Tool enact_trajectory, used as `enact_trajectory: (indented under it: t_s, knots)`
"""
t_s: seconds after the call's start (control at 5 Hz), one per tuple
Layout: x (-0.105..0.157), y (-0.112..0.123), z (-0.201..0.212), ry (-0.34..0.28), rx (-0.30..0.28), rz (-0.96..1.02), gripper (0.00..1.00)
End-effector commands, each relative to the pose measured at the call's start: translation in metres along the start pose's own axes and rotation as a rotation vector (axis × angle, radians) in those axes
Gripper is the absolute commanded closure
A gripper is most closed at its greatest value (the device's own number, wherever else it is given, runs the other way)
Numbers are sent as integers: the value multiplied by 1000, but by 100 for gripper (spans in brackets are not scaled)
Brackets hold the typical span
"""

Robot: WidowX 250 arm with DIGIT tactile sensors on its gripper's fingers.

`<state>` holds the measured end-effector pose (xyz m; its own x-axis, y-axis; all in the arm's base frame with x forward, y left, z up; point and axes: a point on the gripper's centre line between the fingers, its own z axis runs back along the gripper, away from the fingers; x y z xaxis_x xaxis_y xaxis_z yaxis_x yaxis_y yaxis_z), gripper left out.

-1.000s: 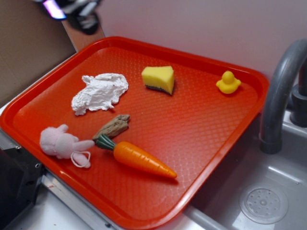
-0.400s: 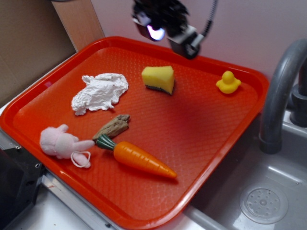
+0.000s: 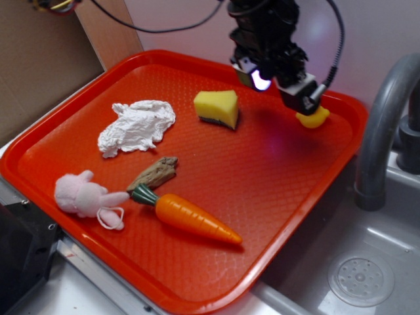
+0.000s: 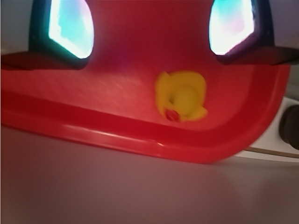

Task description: Grab the yellow duck.

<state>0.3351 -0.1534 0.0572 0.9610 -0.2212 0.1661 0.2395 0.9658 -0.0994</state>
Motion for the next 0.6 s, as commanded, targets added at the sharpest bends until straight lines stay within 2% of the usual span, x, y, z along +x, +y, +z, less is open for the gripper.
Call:
enact_trajectory:
  t_s: [0.0, 0.2, 0.4]
  knots:
    - [21, -16, -6, -127, -149, -25, 0]
    - [24, -14, -11, -101, -113, -4, 0]
    - [23, -16, -18, -16, -65, 42, 100]
